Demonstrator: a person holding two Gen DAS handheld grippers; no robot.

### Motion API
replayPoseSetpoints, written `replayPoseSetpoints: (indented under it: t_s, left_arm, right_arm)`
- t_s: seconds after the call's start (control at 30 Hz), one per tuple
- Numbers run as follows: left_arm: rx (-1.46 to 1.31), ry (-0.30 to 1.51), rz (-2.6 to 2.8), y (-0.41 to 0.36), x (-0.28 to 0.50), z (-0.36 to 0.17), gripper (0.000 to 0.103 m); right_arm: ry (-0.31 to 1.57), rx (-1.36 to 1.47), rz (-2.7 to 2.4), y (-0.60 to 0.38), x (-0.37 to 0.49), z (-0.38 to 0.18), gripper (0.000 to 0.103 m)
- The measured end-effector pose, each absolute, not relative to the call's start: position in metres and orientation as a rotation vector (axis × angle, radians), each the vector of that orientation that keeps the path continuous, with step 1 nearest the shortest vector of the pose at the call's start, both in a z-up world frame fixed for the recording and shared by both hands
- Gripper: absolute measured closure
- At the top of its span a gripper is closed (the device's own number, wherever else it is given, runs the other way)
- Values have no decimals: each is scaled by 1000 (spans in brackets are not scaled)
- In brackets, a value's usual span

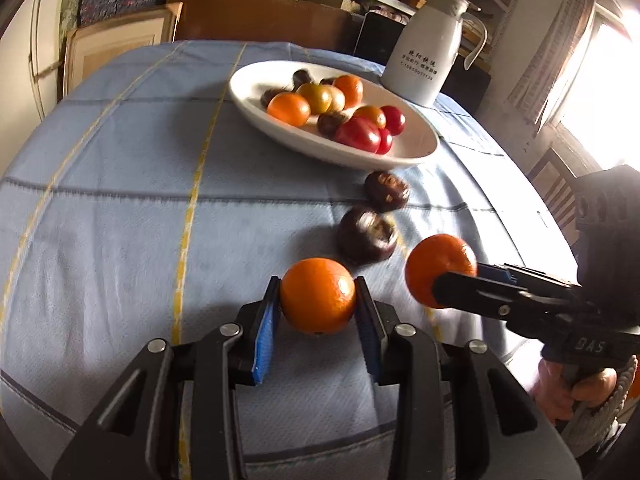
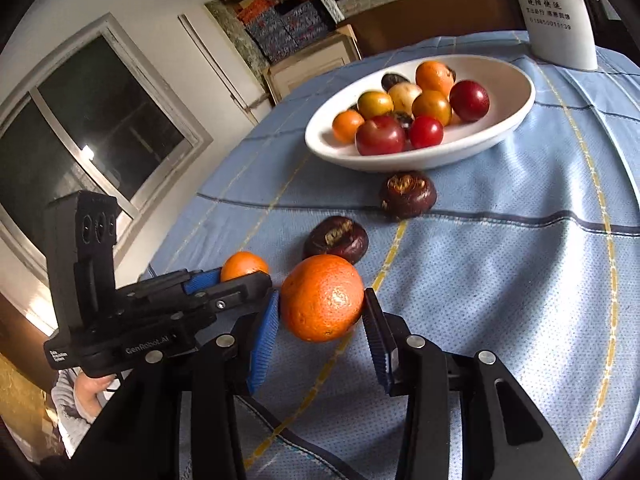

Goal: Organize fruits
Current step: 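Grasp an orange with each tool and release both onto the plate, then move both open tools toward the two remaining passion fruits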

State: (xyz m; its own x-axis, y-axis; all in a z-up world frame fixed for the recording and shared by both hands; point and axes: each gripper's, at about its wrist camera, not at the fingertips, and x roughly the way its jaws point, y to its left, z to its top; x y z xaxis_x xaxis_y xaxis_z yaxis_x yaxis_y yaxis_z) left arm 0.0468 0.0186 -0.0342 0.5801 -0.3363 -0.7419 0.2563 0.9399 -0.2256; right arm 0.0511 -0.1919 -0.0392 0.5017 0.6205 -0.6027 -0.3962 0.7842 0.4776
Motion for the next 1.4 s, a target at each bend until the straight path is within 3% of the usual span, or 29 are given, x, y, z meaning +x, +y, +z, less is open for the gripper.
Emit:
replayPoseSetpoints:
  t_s: [0.33, 0.73, 0.87, 1.13, 1.27, 1.4]
  left_arm:
    - [-38, 717, -310, -13, 115, 33, 68]
    - [-36, 776, -282, -20, 174, -1, 67]
    - [-42, 760, -292, -19, 173, -1, 38]
    - [-31, 745, -297, -17, 163, 0, 28]
    - [-56, 721, -292, -10, 157, 3, 16]
    - [-66, 710, -280, -6, 154, 4, 11]
  right_arm:
    - [693, 336, 454, -244, 108, 27, 61]
    - [753, 350, 293, -252, 230, 0, 60]
    - [762, 401, 309, -257, 241, -11, 56]
    - [727, 407, 318, -262, 222, -3, 43]
    - [718, 390, 333, -258, 208, -1, 39]
    - [699, 370, 344, -255, 189, -1, 32]
